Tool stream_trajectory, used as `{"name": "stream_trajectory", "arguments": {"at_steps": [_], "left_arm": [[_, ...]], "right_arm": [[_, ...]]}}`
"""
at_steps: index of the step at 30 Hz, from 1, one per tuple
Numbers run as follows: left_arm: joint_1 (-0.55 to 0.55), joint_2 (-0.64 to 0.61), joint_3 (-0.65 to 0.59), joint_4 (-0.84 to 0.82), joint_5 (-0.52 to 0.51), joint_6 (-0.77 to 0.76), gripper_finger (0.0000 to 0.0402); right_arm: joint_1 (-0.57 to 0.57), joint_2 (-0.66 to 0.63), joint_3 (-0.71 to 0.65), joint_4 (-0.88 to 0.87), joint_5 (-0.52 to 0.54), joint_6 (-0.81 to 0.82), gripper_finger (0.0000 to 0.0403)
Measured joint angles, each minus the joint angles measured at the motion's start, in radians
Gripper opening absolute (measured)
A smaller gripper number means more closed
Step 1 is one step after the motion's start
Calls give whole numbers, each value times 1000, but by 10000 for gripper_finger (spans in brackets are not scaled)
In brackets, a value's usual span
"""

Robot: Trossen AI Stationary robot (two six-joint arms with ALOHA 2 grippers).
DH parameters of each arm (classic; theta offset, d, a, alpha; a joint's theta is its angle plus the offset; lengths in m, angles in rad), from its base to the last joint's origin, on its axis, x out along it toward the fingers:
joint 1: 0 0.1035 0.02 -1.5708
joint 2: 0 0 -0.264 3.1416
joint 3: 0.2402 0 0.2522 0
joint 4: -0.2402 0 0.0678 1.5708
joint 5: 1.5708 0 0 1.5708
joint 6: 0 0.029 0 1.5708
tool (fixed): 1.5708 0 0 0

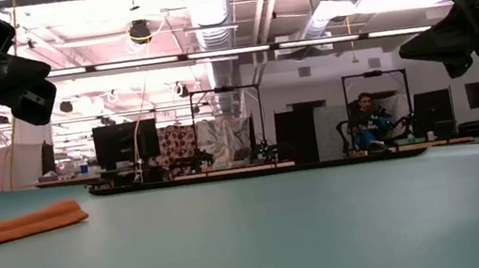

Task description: Roll towel

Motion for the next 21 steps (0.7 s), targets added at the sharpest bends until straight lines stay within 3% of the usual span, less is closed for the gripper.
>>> {"name": "stream_trajectory", "arguments": {"at_steps": [21], "left_arm": [[0, 0, 0, 1, -8, 33, 0]], "right_arm": [[0, 0, 0, 0, 0, 0, 58]]}}
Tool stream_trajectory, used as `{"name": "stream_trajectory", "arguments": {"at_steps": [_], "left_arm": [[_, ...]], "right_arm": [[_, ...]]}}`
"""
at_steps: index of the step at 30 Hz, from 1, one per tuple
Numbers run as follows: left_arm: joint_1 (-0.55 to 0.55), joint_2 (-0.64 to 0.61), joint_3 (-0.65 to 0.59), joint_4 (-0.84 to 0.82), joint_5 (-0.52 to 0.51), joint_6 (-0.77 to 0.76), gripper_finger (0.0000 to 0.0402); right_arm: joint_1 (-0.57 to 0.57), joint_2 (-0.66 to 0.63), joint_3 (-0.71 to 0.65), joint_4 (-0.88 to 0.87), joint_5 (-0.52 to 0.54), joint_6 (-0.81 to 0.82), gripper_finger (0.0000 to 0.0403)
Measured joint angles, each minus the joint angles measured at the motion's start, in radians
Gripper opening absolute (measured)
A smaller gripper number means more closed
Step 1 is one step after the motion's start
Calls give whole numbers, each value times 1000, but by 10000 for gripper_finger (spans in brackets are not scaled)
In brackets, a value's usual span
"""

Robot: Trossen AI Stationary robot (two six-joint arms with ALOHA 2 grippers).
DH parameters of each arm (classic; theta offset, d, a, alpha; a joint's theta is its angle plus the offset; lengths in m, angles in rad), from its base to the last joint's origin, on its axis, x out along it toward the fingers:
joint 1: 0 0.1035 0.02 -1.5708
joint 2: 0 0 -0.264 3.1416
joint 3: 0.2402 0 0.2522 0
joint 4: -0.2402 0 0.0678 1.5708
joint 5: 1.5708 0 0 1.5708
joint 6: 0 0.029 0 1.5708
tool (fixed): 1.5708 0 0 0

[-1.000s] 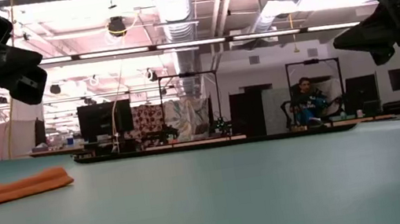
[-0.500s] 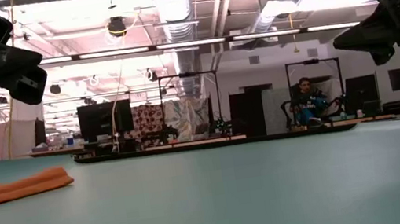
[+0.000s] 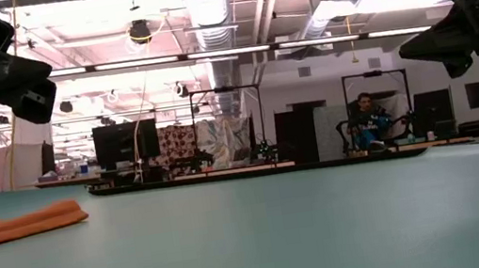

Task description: Roll towel

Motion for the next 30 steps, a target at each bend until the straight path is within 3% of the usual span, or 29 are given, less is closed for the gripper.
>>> {"name": "stream_trajectory", "arguments": {"at_steps": [11, 13, 17, 21, 27, 30], "left_arm": [[0, 0, 0, 6, -24, 41, 0], [0, 0, 0, 11, -50, 71, 0], [0, 0, 0, 11, -53, 72, 0], [0, 0, 0, 25, -63, 102, 0], [0, 0, 0, 45, -106, 55, 0], [0, 0, 0, 49, -115, 55, 0]], "right_arm": [[0, 0, 0, 0, 0, -4, 58], [-5, 0, 0, 1, 6, -139, 58], [-24, 0, 0, 1, 21, -564, 58], [-39, 0, 0, 18, 27, -816, 58], [-44, 0, 0, 35, 27, -838, 58], [-35, 0, 0, 38, 19, -773, 58]]}}
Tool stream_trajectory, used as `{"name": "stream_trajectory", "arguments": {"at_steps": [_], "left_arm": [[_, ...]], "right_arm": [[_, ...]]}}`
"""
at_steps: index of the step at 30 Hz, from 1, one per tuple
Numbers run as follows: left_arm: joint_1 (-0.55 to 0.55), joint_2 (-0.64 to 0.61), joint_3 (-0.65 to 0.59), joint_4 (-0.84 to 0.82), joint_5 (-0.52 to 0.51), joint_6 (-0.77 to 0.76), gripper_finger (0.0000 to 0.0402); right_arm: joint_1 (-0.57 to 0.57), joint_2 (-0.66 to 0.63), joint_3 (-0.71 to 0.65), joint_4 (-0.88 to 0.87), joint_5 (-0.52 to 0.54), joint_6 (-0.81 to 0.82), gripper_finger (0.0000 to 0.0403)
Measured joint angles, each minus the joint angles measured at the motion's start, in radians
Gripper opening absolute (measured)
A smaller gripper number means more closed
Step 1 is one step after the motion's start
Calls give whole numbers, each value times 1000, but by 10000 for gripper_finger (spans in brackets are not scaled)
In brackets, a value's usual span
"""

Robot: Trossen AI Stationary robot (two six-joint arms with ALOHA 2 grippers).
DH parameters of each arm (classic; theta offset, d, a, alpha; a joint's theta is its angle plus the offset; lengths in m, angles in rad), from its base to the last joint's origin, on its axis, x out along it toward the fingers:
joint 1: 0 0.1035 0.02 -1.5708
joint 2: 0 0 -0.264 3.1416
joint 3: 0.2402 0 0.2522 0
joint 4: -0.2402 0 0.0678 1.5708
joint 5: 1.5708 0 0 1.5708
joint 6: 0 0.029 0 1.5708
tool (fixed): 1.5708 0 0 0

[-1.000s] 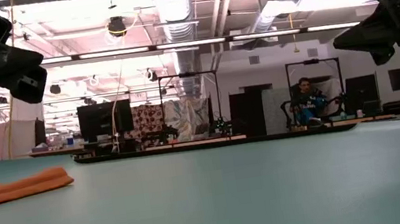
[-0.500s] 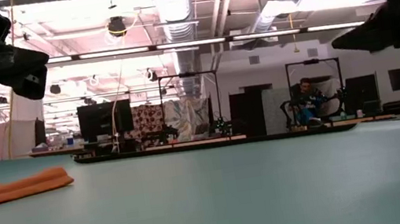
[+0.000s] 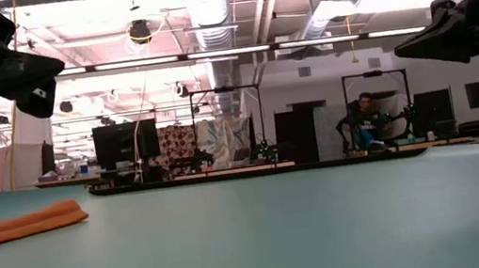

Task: Roll towel
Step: Fold the orange towel

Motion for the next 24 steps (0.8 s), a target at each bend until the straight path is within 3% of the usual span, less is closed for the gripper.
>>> {"name": "stream_trajectory", "arguments": {"at_steps": [4, 9, 12, 17, 20, 24], "left_arm": [[0, 0, 0, 37, -85, -51, 0], [0, 0, 0, 49, -85, -164, 0], [1, 0, 15, 91, -90, -187, 0], [-15, 66, 149, 78, -97, -135, 9], [-28, 175, 283, -56, -98, -105, 16], [-65, 407, 541, -395, -73, -145, 34]], "right_arm": [[4, 0, 0, 47, -23, 210, 58], [12, 0, 0, 111, -70, 549, 58], [9, 0, 0, 134, -59, 616, 58], [3, -3, 0, 155, -94, 759, 58], [3, 10, 0, 170, -100, 771, 58], [3, 10, 0, 174, -99, 717, 59]]}}
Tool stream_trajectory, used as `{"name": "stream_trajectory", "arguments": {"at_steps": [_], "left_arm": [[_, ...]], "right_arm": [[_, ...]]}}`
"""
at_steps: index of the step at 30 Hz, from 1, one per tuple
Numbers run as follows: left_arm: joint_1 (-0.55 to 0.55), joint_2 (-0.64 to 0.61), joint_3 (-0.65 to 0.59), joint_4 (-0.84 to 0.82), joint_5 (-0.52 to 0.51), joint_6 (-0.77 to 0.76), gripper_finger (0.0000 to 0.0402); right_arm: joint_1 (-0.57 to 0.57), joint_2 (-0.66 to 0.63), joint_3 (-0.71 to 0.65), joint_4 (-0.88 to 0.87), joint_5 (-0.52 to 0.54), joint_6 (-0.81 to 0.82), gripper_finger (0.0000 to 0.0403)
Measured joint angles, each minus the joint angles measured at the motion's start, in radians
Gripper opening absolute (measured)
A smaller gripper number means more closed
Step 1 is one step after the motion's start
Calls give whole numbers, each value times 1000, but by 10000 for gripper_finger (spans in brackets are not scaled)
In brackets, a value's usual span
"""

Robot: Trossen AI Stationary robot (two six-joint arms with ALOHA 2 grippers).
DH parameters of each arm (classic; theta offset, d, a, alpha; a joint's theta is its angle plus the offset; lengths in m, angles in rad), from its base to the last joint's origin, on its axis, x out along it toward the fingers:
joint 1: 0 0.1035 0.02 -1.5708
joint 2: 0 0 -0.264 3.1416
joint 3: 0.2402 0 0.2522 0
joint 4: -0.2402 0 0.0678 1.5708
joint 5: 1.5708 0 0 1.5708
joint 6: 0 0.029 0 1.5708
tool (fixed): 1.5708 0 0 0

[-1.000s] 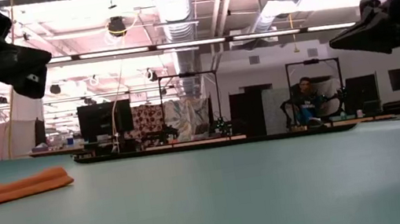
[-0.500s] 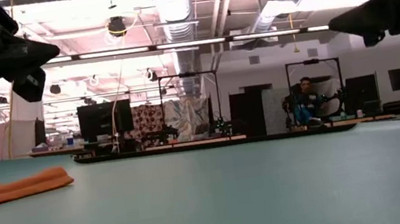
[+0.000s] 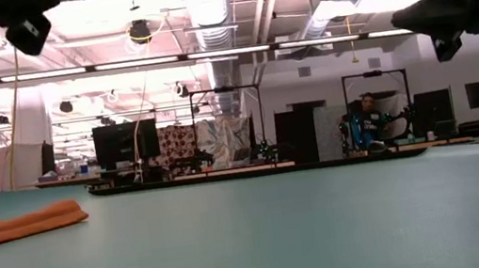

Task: Roll towel
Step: Fold the orange towel

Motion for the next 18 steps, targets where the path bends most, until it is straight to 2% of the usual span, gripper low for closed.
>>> {"name": "stream_trajectory", "arguments": {"at_steps": [4, 7, 13, 15, 18], "left_arm": [[-44, 282, 217, -341, 34, -33, 59], [-85, 472, 295, -500, 119, -95, 79], [-197, 726, 314, -457, 411, -362, 97], [-284, 761, 314, -420, 403, -462, 98], [-427, 791, 346, -412, 267, -601, 98]], "right_arm": [[0, 2, 0, -16, 0, -44, 67], [-4, 2, 0, -18, 1, -47, 77], [-4, 2, 0, -19, 4, -55, 115], [-4, 2, 0, -19, 4, -67, 129], [-4, 2, 0, -20, 4, -84, 149]]}}
